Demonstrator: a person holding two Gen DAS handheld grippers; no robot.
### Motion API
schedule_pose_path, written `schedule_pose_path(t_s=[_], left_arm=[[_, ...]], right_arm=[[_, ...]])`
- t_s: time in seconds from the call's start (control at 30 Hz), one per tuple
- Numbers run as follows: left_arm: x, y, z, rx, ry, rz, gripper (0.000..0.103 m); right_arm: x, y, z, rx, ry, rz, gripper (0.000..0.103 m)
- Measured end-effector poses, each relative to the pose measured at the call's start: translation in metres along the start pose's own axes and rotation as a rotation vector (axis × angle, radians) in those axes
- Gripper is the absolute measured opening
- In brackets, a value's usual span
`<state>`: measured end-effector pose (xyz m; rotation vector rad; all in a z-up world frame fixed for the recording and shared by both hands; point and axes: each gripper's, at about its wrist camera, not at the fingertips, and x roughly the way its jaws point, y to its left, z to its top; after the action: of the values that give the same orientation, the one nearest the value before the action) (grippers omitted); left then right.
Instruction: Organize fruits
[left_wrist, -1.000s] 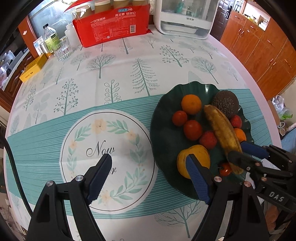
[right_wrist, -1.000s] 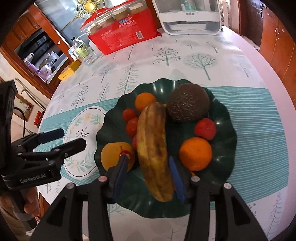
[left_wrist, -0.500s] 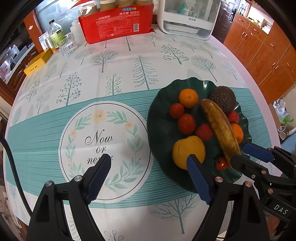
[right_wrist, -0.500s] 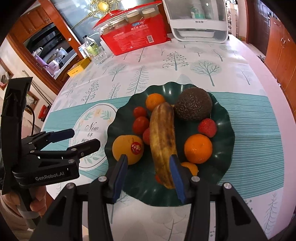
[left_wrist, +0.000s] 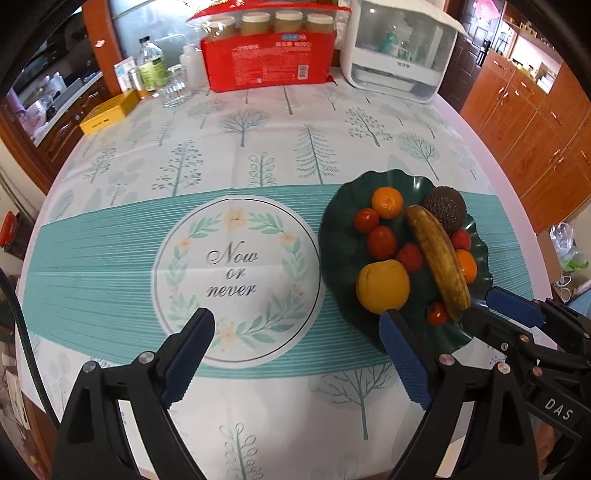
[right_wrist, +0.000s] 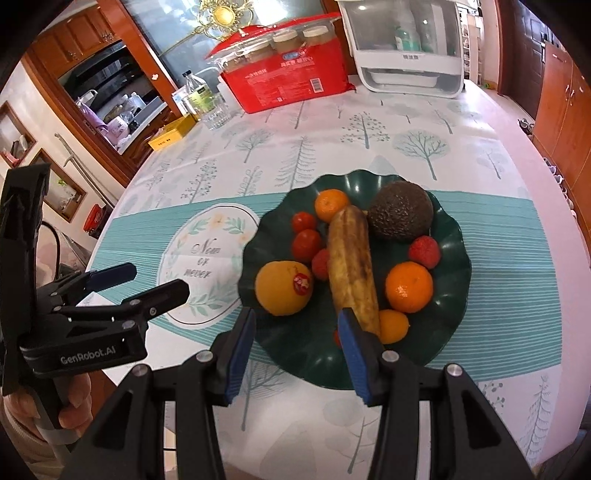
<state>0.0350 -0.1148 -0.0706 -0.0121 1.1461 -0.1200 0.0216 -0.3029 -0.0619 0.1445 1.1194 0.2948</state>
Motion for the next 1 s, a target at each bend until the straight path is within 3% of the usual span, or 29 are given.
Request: schedule_pose_path(t_s=[0.37, 1.0], left_arm=[[-0.042, 0.025, -0.008, -0.031, -0.061, 0.060, 0.095], [-0.091, 0.026, -0.002, -0.015, -0.161, 0.067, 0.100]], right_arm=[[-0.015, 0.027, 0.004, 0.000, -0.020, -0.024, 0.048], [-0.062, 0.057, 0.011, 0.050, -0.123, -0.155, 0.053]])
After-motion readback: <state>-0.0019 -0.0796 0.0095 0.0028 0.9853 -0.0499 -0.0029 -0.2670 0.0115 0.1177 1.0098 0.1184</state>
